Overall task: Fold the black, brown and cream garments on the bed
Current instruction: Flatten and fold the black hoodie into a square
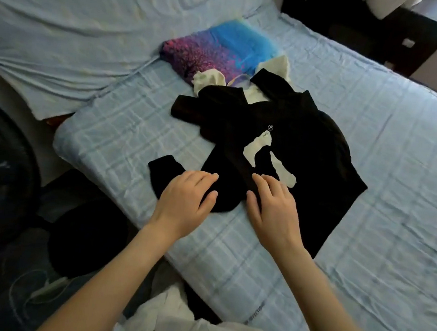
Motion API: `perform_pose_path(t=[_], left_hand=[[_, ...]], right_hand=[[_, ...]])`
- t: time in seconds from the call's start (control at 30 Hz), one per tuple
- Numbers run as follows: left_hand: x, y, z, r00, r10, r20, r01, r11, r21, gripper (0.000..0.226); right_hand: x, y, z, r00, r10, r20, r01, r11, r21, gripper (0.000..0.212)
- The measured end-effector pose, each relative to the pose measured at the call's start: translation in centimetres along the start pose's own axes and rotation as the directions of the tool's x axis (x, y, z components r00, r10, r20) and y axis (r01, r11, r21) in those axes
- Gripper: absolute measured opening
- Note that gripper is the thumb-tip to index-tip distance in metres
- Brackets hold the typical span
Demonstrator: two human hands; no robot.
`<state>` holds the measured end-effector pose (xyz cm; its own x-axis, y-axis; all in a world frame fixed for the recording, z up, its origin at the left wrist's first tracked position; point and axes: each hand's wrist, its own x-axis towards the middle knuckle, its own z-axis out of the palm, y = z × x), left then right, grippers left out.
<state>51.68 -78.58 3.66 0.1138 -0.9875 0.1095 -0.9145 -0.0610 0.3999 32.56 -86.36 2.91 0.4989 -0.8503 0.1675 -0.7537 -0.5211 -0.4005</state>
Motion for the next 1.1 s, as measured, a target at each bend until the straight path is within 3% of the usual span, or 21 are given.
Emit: perform_pose_path(t=[0.37,0.67,0.8,0.9,1.1], left_hand=[[12.1,-10.9,-1.2,0.948,0.283,0.147,-0.282,0.959,-0.031,0.047],[19.5,-11.7,0.7,0.878,0.438,0.196,-0.430,0.899,-0.082,0.048],[22.9,-11.3,5.4,0.853,0.468,0.232,-0.459,0.883,-0.095,0.045],[26.1,-11.7,10.7,0.873,0.442,0.207,-0.425,0.897,-0.123,0.047],[31.4,-13.8,23.5,0.887,0.404,0.224,-0.409,0.912,-0.023,0.058]], right_hand=[[9.5,-4.9,5.7,0.963,0.242,-0.116,-0.246,0.969,-0.018,0.041],[12.8,-3.6,6.2,0.903,0.374,-0.213,-0.388,0.921,-0.027,0.040],[14.6,1.1,8.0,0.903,0.381,-0.198,-0.399,0.915,-0.061,0.039],[16.2,5.6,10.9,0.910,0.378,-0.169,-0.396,0.914,-0.087,0.039],[18.4,14.7,20.2,0.892,0.414,-0.180,-0.431,0.900,-0.061,0.043]])
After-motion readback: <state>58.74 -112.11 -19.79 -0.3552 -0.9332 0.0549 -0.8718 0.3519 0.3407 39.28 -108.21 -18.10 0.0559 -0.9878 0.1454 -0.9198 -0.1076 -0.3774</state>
